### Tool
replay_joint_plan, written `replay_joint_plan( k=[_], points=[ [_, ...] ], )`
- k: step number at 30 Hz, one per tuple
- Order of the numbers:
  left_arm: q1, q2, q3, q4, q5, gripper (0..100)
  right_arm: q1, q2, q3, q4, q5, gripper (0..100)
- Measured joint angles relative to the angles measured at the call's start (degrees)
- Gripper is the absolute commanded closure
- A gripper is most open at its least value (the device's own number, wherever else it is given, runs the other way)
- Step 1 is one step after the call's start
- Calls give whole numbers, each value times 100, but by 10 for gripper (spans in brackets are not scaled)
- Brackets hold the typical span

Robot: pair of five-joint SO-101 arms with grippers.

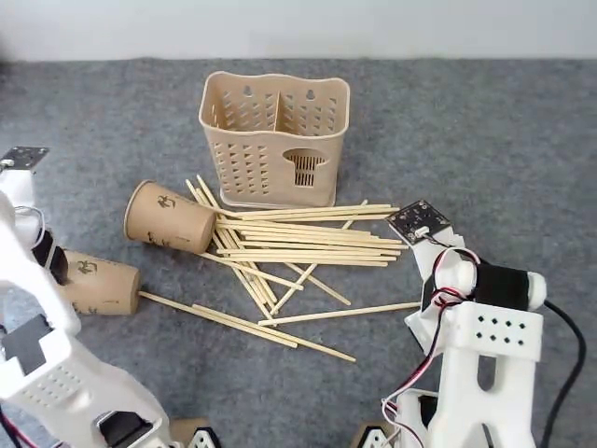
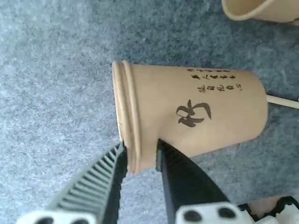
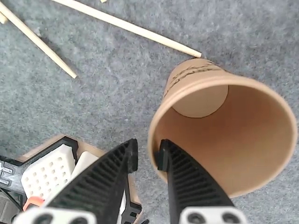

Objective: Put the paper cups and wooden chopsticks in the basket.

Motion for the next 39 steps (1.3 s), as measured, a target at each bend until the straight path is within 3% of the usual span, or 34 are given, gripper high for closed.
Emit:
replay_joint_plan(
  k=[12,25,39],
  points=[
    [35,-343,105,-9,-9,988,0,0,0,-26,0,905],
    [185,-2514,378,0,26,988,0,0,0,-26,0,905],
    [1160,-2980,2040,-9,26,988,0,0,0,-26,0,905]
  ],
)
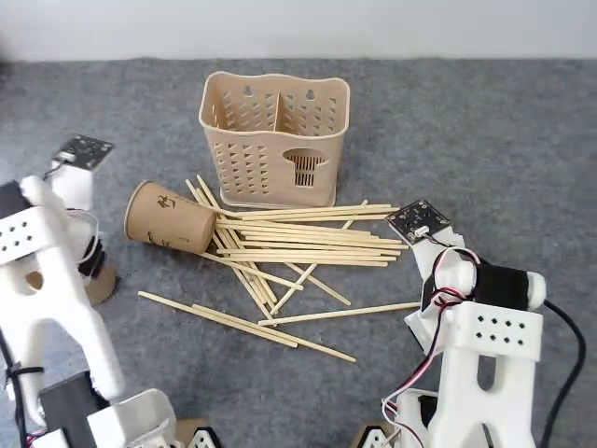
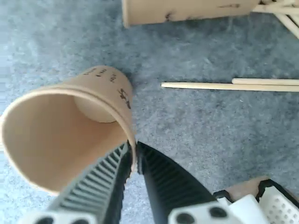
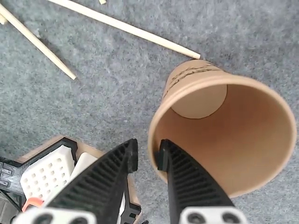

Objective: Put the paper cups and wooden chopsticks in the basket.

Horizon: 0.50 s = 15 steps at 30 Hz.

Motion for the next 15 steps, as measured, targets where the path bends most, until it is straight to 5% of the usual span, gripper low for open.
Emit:
replay_joint_plan(
  k=[15],
  points=[
    [88,0,167,-44,0,983,0,0,0,0,0,905]
  ],
)
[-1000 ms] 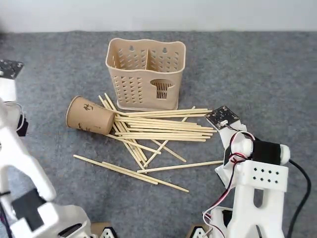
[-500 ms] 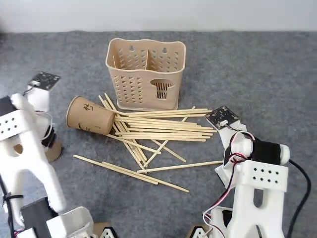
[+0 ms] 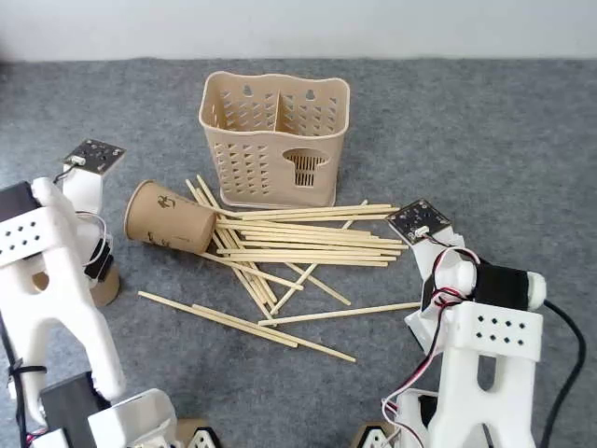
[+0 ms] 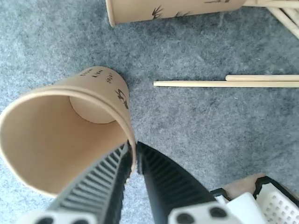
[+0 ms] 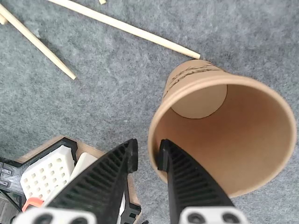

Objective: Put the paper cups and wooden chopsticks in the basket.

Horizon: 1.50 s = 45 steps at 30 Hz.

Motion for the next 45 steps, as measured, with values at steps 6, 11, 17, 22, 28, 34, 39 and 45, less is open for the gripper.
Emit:
replay_joint_plan(
  k=[6,11,17,22,28,34,39,45],
  points=[
    [0,-9,0,0,0,865,0,0,0,0,0,905],
    [0,-105,0,0,0,801,0,0,0,0,0,905],
    [-18,-105,-387,26,0,798,0,0,0,0,0,905],
    [-422,-554,-1073,26,0,798,0,0,0,0,0,905],
    [-993,-1530,-1248,44,-26,799,0,0,0,0,0,905],
    [-1785,-2163,-1248,44,-26,800,0,0,0,0,0,935],
    [-2567,-2180,-1240,44,-26,800,9,0,0,0,0,990],
    [-3253,-2242,-360,-466,-26,800,9,0,0,-53,299,990]
  ],
)
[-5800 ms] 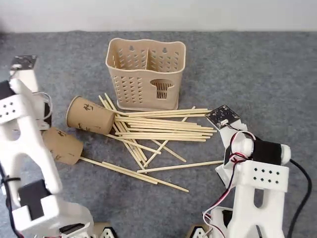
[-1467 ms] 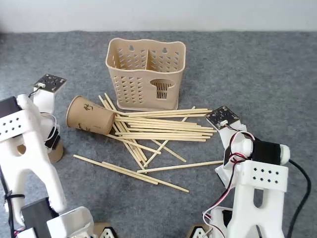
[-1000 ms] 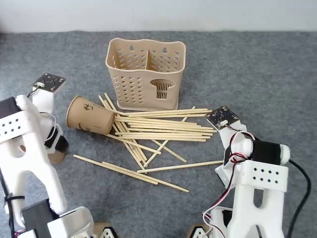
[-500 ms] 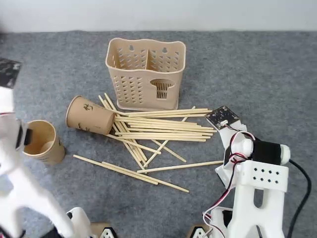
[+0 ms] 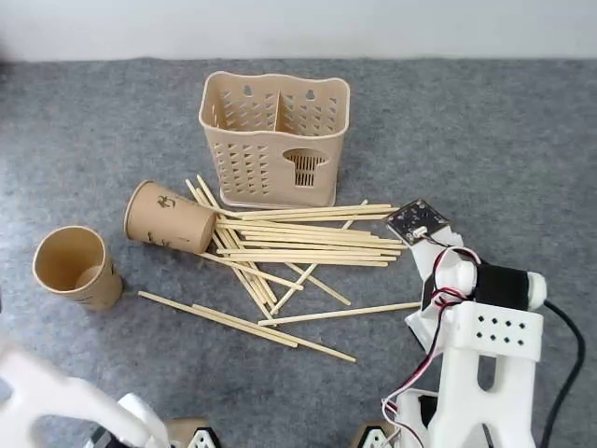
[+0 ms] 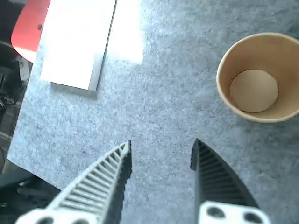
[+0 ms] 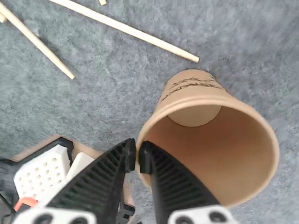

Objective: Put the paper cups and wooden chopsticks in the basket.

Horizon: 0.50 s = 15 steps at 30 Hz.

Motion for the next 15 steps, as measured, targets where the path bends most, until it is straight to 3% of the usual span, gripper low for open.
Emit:
replay_joint_plan(
  k=[15],
  points=[
    [-1011,0,2101,-1767,26,801,-9,0,-782,-70,158,990]
  ],
)
